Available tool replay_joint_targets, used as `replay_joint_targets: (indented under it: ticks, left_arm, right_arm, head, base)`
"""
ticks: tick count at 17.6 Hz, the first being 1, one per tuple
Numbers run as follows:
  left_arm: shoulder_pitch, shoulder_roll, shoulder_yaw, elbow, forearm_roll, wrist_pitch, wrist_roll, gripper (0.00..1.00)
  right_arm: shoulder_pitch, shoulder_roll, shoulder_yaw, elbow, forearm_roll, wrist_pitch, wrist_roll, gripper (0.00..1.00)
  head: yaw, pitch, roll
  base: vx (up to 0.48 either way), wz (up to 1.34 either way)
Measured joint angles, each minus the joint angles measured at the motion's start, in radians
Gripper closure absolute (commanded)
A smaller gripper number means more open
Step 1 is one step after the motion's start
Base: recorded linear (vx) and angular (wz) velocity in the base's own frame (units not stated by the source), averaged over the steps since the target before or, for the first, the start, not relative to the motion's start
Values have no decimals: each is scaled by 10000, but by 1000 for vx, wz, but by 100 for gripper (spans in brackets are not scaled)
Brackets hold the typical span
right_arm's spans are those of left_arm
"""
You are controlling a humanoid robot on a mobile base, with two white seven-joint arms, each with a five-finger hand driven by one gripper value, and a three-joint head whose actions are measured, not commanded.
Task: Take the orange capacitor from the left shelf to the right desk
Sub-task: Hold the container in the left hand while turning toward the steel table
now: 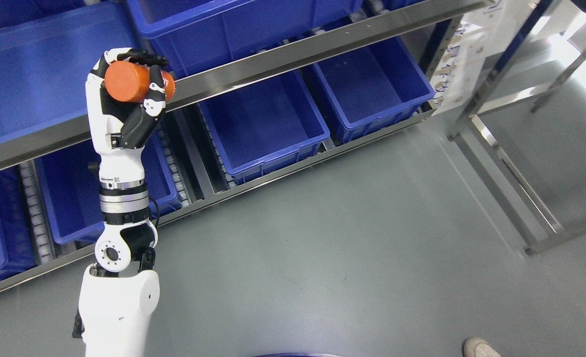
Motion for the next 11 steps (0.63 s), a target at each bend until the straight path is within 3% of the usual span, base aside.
replay_joint_targets:
  ticks: [11]
  left_arm:
    - [540,0,-325,-106,-1,-79,-4,97]
  right_arm:
    - [-2,0,0,0,0,0,1,0]
  head:
    - [0,2,0]
  base:
    - [22,-324]
